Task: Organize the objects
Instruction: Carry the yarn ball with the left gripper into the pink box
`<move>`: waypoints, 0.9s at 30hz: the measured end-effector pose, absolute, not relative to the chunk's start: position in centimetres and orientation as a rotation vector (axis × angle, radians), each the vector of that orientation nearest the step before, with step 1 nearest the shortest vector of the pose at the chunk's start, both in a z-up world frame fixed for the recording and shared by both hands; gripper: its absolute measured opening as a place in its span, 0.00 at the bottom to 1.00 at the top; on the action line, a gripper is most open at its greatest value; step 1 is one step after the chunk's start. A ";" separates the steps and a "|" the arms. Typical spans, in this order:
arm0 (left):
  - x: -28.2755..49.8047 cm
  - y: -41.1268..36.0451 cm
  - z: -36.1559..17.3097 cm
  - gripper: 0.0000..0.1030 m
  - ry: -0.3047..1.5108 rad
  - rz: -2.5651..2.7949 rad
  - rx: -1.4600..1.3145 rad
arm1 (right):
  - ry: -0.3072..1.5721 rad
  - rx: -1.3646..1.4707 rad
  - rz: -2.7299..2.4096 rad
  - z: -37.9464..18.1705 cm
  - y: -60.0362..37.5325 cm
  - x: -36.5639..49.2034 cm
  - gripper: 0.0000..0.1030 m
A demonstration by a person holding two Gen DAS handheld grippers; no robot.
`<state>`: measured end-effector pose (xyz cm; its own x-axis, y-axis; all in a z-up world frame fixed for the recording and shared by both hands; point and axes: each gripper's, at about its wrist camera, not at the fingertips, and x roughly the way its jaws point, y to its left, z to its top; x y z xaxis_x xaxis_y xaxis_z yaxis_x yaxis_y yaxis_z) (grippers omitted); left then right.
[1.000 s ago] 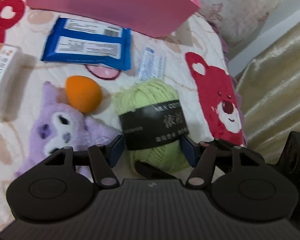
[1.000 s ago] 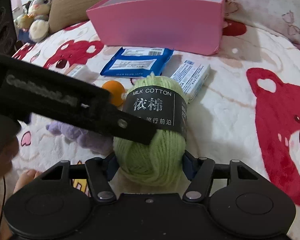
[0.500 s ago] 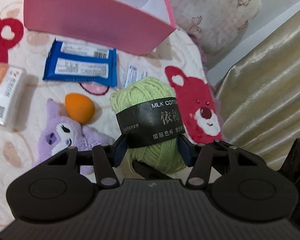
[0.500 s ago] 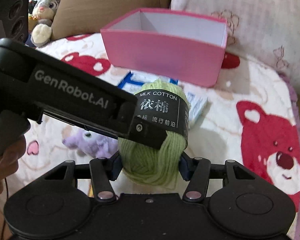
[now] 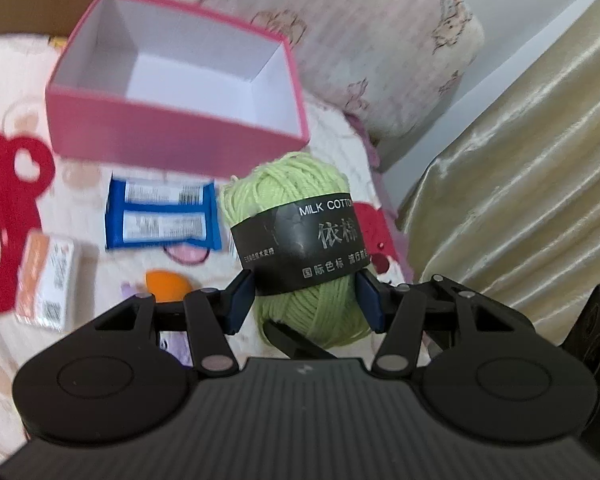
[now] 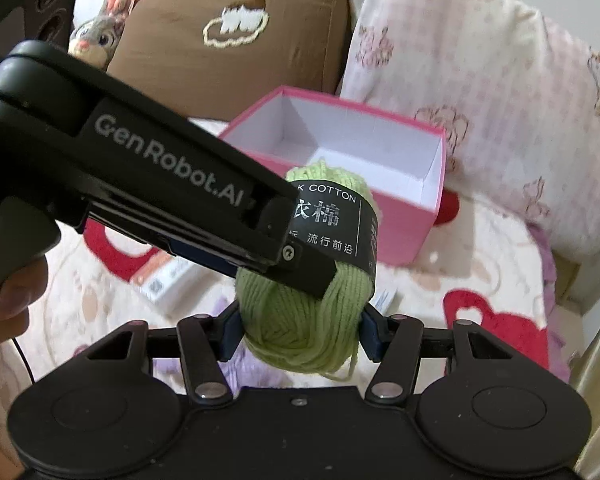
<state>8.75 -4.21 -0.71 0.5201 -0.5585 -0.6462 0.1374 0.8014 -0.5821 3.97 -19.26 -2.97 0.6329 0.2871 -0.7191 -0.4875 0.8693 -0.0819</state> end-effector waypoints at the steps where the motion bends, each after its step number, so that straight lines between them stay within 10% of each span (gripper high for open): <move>1: 8.9 -4.1 -0.1 0.52 0.932 -0.441 -0.491 | 0.763 -0.276 0.447 -2.4 -19.2 4.2 0.60; 27: 24.2 -3.2 2.0 0.53 0.880 -0.449 -0.461 | 0.672 -0.159 0.348 -1.3 -18.5 16.9 0.60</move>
